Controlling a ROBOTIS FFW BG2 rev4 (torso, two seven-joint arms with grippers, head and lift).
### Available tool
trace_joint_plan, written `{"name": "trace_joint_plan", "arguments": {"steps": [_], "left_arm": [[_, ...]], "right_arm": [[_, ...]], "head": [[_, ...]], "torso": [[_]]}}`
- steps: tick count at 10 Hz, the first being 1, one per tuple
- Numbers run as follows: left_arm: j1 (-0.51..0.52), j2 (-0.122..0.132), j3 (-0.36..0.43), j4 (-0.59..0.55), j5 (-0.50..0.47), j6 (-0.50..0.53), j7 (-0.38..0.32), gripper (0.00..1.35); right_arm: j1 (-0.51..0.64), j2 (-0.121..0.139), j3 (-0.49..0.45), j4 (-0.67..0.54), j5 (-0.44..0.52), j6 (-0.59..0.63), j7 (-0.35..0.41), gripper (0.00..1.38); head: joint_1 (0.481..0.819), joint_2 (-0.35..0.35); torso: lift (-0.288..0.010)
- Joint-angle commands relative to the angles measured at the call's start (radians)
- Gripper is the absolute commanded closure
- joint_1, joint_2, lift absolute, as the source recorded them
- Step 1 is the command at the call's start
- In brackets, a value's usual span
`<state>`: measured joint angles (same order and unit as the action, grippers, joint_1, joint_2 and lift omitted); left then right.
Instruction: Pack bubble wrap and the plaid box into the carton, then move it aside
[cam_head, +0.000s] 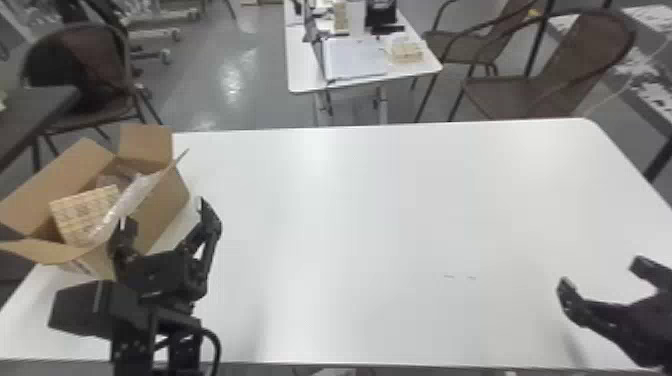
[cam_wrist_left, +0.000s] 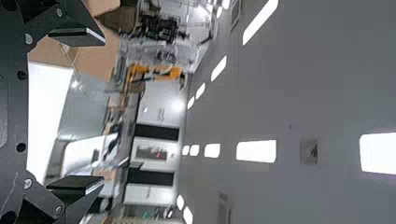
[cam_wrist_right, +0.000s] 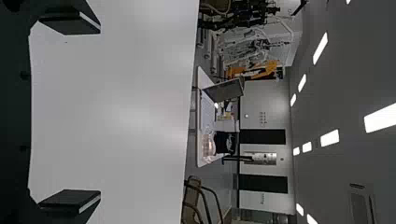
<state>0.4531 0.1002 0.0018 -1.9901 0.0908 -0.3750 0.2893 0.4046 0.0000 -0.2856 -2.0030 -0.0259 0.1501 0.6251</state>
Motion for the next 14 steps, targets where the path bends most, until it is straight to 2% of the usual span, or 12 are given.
{"name": "trace_joint_plan", "arguments": {"steps": [1,2,3,5,6,7,12,14], "left_arm": [[0.056,-0.007,0.02,0.001,-0.059,0.057,-0.137,0.24],[0.104,-0.007,0.043,0.01,-0.1,0.087,-0.226,0.24],[0.145,-0.002,0.037,0.036,-0.098,0.079,-0.231,0.24],[0.18,-0.017,0.044,0.063,-0.1,0.068,-0.231,0.25],[0.185,-0.039,0.053,0.07,-0.092,0.067,-0.234,0.25],[0.177,-0.05,0.066,0.073,-0.092,0.077,-0.271,0.25],[0.157,-0.027,0.055,0.08,-0.071,0.097,-0.294,0.25],[0.157,-0.03,0.055,0.082,-0.06,0.102,-0.297,0.25]], "right_arm": [[0.039,0.001,0.052,0.016,0.029,-0.099,-0.034,0.05],[0.056,0.001,0.075,0.059,0.037,-0.196,-0.039,0.06],[0.08,0.001,0.08,0.112,0.043,-0.291,-0.044,0.09],[0.177,0.001,0.095,0.147,0.046,-0.391,-0.171,0.09],[0.177,0.001,0.095,0.151,0.049,-0.406,-0.177,0.09],[0.172,0.001,0.097,0.156,0.046,-0.414,-0.176,0.09],[0.165,0.001,0.106,0.159,0.037,-0.414,-0.176,0.09],[0.163,0.001,0.108,0.167,0.027,-0.414,-0.176,0.09]], "head": [[0.695,0.068],[0.695,0.041],[0.695,0.036],[0.695,0.053],[0.695,0.045],[0.695,0.047],[0.695,0.052],[0.695,0.049]], "torso": [[-0.166],[-0.166],[-0.166],[-0.166],[-0.166],[-0.166],[-0.166],[-0.166]]}}
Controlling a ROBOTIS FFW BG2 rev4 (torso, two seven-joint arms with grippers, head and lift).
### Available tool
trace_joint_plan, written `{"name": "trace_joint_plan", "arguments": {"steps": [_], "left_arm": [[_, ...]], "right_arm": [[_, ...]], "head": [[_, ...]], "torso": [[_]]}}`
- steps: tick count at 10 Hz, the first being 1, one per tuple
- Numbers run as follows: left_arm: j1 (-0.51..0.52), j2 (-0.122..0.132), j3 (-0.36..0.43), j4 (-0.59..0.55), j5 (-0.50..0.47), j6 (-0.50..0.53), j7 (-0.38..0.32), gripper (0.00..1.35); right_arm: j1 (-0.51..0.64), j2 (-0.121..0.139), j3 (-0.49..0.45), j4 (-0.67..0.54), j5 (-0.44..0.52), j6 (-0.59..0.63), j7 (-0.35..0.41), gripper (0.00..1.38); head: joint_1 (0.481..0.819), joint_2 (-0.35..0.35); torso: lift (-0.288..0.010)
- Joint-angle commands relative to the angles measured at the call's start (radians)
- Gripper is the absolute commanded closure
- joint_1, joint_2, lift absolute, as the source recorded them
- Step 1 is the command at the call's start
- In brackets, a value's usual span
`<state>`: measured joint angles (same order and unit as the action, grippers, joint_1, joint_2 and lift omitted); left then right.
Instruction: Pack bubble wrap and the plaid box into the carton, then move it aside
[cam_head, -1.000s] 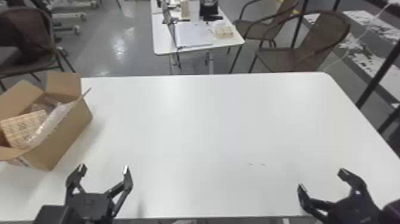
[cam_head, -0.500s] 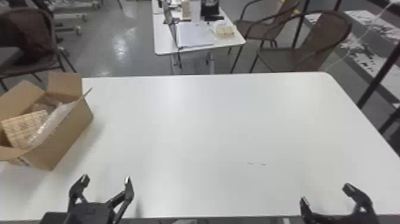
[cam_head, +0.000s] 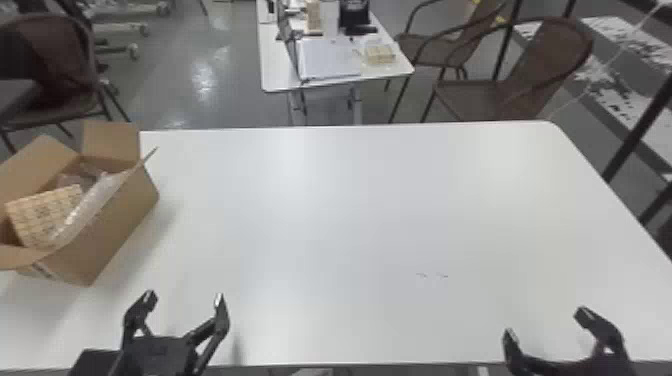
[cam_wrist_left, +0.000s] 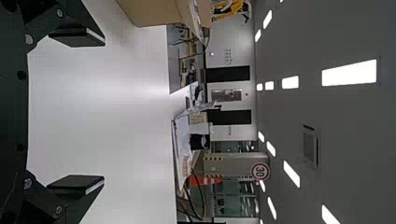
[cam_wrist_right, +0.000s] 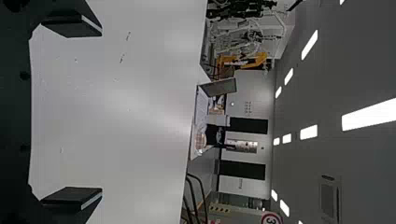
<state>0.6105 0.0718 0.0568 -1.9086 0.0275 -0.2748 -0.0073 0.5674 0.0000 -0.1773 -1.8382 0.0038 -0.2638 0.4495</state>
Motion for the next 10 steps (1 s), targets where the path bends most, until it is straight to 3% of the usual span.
{"name": "trace_joint_plan", "arguments": {"steps": [1,10], "left_arm": [[0.0,-0.003,0.0,0.002,0.008,0.003,-0.003,0.25],[-0.003,-0.006,0.0,0.008,0.025,0.008,-0.017,0.25]], "right_arm": [[-0.004,0.001,0.004,0.004,-0.007,0.002,0.0,0.09],[-0.014,0.001,0.021,0.019,-0.033,0.006,0.0,0.09]], "head": [[0.695,0.05],[0.695,0.058]], "torso": [[-0.166],[-0.166]]}}
